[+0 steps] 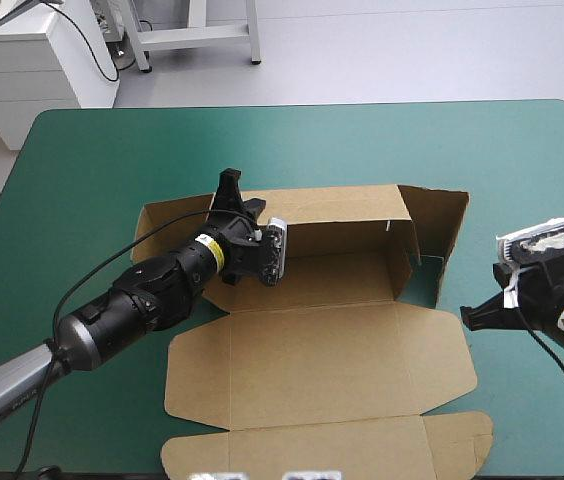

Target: Fold the box

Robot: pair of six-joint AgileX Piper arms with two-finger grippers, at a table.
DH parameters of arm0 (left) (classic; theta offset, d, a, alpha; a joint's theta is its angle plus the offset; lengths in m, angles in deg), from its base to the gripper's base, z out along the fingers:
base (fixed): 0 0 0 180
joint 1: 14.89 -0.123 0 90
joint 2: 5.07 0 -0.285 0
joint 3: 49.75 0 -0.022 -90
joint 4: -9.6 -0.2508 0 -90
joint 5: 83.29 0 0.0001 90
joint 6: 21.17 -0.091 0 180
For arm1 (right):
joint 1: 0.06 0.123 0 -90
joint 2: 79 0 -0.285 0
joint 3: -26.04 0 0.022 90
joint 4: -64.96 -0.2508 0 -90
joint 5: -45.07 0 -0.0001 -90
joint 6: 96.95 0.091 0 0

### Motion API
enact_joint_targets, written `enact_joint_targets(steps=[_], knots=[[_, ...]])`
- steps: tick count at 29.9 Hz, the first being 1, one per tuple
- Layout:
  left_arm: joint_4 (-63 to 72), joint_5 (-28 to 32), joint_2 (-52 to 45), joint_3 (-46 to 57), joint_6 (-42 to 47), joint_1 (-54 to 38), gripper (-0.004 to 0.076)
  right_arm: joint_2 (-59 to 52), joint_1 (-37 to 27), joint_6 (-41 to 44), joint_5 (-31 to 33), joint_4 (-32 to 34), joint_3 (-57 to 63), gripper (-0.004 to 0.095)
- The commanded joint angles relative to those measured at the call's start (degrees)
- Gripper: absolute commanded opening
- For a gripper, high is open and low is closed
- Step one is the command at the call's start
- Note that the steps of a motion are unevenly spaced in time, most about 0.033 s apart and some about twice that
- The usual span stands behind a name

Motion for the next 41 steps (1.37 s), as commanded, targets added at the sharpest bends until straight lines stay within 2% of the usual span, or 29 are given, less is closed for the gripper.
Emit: enact_joint_targets(steps=[1, 14, 23, 31, 36, 39, 41], knots=[[-1.8, 1.7, -2.0, -1.3, 0.1, 0.2, -0.0008, 2.6, -0.4, 0.3, -4.4, 0.0, -3.4, -0.0016], [-3.6, 1.9, -2.0, -1.0, -0.2, 0.2, -0.0008, 24.0, -0.4, 3.2, -3.1, 1.8, -24.1, -0.0016], [-6.2, 1.9, -2.1, 1.9, 2.1, 0.1, -0.0008, 40.1, -0.4, 2.8, 5.0, 1.6, -40.8, -0.0016], [-6.5, 1.9, -2.1, 1.9, 5.2, 0.1, -0.0008, 51.2, -4.5, 1.7, 13.8, 0.7, -52.3, -0.0021], [-6.5, 1.9, -2.1, 1.9, 5.2, 0.1, -0.0008, 56.1, -8.2, -0.4, 19.3, -7.0, -53.8, -0.0021], [-6.5, 1.9, -2.1, 1.9, 5.4, 0.1, -0.0008, 57.1, -8.9, -1.5, 19.6, -11.5, -53.7, -0.0021], [-6.5, 1.8, -2.1, 1.9, 5.6, 0.1, -0.0008, 57.1, -8.9, -2.3, 19.6, -12.2, -53.7, -0.0021]])
